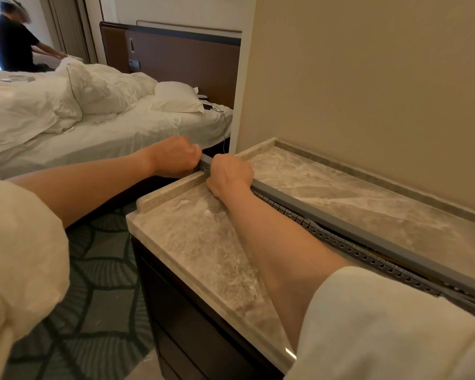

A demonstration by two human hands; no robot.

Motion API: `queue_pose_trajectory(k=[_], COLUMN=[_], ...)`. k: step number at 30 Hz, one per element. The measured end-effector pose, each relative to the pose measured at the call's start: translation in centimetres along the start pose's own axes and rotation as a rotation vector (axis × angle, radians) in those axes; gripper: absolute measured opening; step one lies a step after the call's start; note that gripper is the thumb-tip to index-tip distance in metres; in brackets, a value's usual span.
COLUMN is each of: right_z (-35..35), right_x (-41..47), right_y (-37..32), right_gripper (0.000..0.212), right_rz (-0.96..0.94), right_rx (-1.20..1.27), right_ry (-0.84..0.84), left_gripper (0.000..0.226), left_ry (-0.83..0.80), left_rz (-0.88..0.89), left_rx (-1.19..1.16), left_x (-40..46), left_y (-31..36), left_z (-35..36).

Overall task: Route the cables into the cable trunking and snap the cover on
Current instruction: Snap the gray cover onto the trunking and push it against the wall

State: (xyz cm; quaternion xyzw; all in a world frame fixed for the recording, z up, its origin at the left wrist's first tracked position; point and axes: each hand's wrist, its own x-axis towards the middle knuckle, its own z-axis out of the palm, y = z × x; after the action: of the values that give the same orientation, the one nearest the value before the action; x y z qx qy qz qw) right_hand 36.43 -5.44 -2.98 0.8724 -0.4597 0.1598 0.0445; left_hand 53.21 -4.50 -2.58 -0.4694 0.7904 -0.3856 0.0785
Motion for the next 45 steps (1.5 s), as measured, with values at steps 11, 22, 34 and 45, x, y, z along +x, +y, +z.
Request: queue_pose_trajectory(k=[11,22,34,45], right_z=[-1.2,-5.7,-10.5,-14.5], right_x=[0.4,-7.5,-19.7,-28.8], right_y=[0.6,10.8,23.0,32.4], right_gripper=[0.03,0.05,0.054,0.052], right_rz=[-0.023,-0.261,-0.105,0.115], right_rx=[-0.006,-0.068,-0.166,-0.116], right_ry=[-0.226,-0.387,-0.33,-0.4], left_gripper=[0.025,0.037,0.027,0.043], left_ry=[-0.149,-0.417,-0.201,-0.225], left_rz=[-0.124,-0.233,-0.107,0.151], left_rx=[-0.121,-0.407,-0.937,-0.979], left_x=[-0.2,3.6,10.9,17.1], left_y=[0.3,2.7,15.1,23.1], left_z=[-1.3,-9.4,-14.5,-21.1])
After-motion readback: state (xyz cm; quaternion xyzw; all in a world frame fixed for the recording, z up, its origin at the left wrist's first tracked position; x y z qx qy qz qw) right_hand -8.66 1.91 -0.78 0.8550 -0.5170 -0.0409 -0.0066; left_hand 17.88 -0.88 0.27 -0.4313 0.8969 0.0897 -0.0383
